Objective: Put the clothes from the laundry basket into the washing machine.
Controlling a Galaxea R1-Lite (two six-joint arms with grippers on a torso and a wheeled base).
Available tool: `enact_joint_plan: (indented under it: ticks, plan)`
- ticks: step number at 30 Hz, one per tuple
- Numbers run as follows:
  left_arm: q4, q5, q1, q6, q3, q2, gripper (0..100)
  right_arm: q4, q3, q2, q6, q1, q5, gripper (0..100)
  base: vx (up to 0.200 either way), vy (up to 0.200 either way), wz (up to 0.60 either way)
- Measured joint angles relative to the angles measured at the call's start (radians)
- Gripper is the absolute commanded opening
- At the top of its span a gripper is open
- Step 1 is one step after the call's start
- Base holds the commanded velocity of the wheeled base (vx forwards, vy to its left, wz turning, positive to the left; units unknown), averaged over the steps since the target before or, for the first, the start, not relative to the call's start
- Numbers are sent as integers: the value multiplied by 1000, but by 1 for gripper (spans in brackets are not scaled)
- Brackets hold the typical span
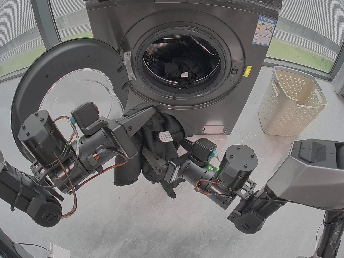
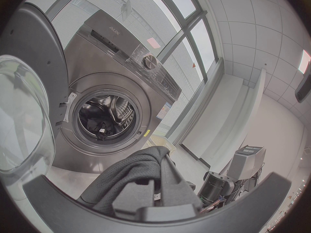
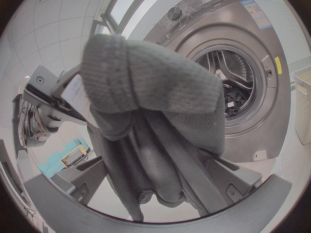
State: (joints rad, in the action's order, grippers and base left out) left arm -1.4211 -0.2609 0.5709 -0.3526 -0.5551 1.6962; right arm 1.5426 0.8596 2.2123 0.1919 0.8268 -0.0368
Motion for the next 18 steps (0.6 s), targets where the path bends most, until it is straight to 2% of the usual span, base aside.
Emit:
enact_joint_plan:
  ticks: [7,8,18]
  plan:
    - [0,0,2,0,0,1,0,0,41,19,-1,-6,-2,100,0,0,0]
    - [0,0,3,0,0,1,0,0,50,23,-1,-6,-4,0,0,0,0]
    - [0,13,0,-2,-6,5,0,3,74,37,-1,1,-9,0,0,0,0]
